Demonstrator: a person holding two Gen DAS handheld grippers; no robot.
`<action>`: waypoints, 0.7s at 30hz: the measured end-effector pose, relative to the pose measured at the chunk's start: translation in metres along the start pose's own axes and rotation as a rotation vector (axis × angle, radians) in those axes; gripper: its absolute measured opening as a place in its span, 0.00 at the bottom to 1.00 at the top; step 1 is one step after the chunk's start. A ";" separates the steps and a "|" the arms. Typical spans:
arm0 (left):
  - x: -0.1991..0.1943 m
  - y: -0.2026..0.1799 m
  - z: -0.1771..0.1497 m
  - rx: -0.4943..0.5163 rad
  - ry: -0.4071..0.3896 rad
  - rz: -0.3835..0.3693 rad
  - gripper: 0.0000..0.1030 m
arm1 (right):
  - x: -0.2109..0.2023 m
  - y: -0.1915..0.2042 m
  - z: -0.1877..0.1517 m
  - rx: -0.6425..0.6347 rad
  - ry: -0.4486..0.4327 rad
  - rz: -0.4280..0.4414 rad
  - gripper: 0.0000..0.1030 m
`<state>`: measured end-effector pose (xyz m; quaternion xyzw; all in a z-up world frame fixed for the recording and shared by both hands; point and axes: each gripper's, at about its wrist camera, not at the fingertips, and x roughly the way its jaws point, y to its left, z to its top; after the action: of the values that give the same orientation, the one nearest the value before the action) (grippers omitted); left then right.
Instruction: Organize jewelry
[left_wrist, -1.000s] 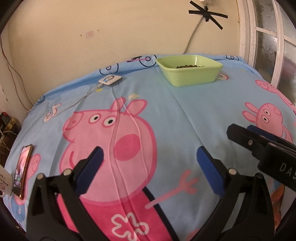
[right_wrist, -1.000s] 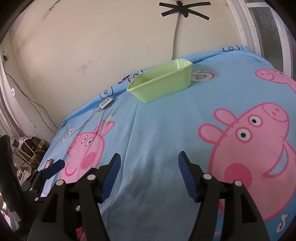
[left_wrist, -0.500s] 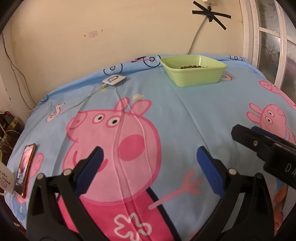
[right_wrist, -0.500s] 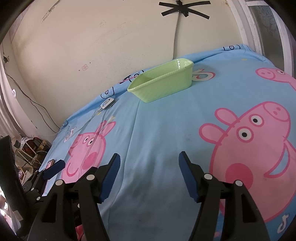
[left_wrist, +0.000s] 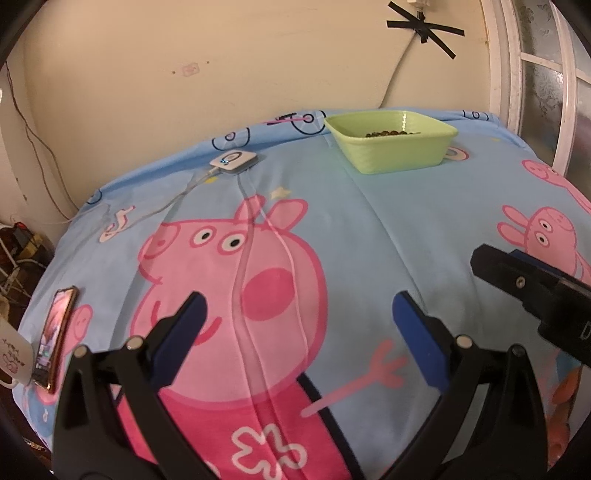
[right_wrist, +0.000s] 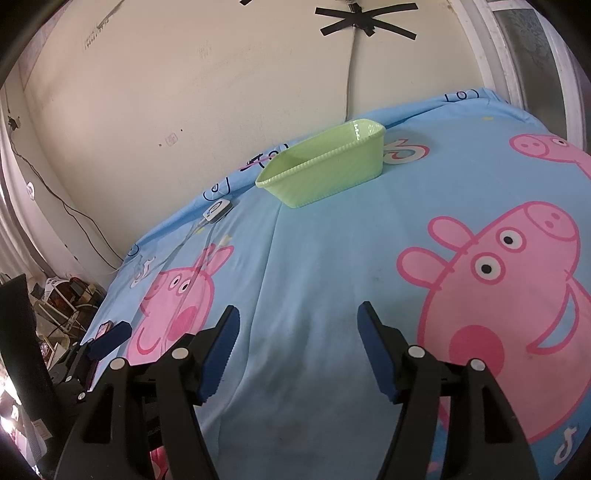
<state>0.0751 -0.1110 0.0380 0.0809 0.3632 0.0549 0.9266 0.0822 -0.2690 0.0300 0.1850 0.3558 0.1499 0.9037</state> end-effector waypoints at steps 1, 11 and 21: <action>0.000 0.000 0.000 0.001 0.000 0.000 0.94 | 0.000 0.000 0.000 0.000 0.000 0.000 0.41; 0.000 0.002 0.001 0.007 -0.002 0.002 0.94 | 0.000 -0.001 0.000 -0.001 0.000 0.000 0.41; -0.001 0.002 0.002 0.020 -0.009 0.010 0.94 | 0.000 -0.001 0.000 0.000 0.000 0.001 0.41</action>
<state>0.0751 -0.1093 0.0404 0.0920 0.3592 0.0557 0.9271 0.0827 -0.2698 0.0298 0.1851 0.3557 0.1504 0.9037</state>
